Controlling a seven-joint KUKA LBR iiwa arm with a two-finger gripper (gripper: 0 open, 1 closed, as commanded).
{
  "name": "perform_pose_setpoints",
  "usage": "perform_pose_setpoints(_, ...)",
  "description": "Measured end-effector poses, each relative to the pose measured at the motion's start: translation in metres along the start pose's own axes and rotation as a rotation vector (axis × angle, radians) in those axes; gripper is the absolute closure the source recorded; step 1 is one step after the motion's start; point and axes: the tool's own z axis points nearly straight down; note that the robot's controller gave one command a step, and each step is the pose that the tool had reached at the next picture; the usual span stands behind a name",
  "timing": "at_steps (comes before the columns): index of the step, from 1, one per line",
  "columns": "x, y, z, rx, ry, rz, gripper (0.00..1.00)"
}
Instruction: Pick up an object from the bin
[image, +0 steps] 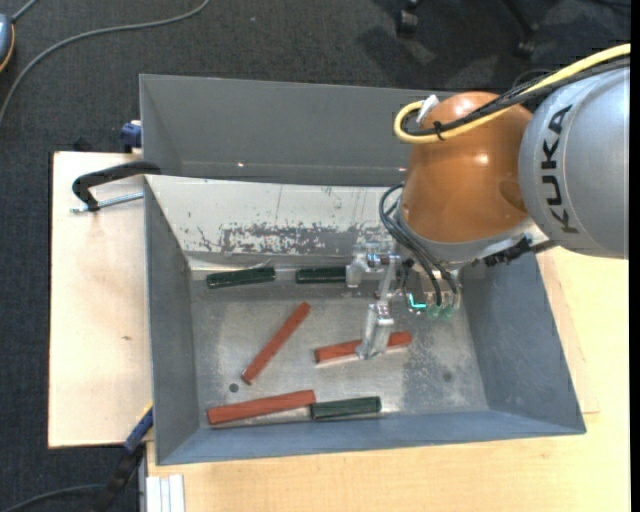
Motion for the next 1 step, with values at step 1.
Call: perform_pose_setpoints(1, -0.0045, -0.0579, 0.1515, 0.001, 0.000, -0.041, 0.00)
